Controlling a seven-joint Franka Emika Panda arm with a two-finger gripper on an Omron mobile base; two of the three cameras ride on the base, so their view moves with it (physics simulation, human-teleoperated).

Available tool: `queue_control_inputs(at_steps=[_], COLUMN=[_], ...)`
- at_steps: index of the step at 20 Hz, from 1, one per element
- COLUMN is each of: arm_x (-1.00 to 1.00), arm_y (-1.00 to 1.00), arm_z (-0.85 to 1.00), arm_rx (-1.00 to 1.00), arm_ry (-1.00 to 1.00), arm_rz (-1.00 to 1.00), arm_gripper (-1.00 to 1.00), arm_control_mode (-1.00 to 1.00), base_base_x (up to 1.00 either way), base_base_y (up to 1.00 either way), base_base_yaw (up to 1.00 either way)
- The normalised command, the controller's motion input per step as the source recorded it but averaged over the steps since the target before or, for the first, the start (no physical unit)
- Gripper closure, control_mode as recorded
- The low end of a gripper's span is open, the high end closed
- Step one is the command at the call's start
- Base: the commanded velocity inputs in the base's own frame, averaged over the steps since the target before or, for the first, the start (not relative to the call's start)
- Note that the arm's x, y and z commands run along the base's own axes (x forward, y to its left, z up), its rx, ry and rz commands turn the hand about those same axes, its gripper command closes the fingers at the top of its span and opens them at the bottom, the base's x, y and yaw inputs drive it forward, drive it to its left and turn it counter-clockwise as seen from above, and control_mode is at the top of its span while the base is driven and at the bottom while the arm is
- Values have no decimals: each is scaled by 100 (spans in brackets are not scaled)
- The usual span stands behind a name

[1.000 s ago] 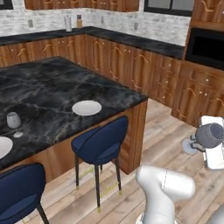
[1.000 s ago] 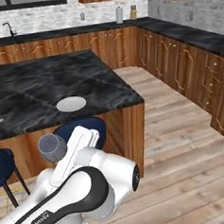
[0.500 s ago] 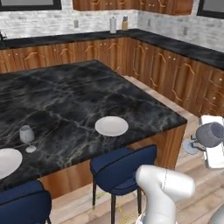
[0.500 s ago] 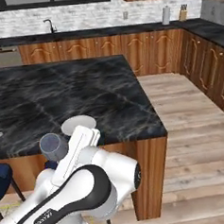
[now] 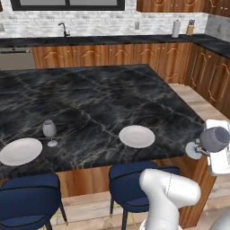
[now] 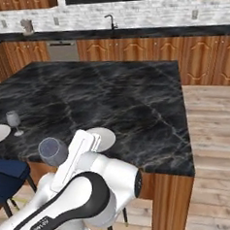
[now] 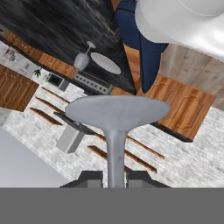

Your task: Retrieve the wine glasses from the counter and place one next to each plate.

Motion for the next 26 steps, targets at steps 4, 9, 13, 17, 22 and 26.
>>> queue_control_inputs(at_steps=[4,9,13,17,22,26], arm_x=[0,0,25,100,100,100], arm_y=[0,0,-1,-26,-42,-50], arm_z=[0,0,-6,-16,-38,-39], arm_rx=[0,0,0,0,0,0], arm_ry=[0,0,11,28,24,4], arm_rz=[0,0,0,2,7,8], arm_gripper=[100,100,100,100,100,100], arm_control_mode=[100,100,-100,-100,-100,-100], base_base_x=[79,82,67,0,0,0], base_base_y=[-45,-38,-12,0,0,0], base_base_yaw=[30,15,4,0,0,0])
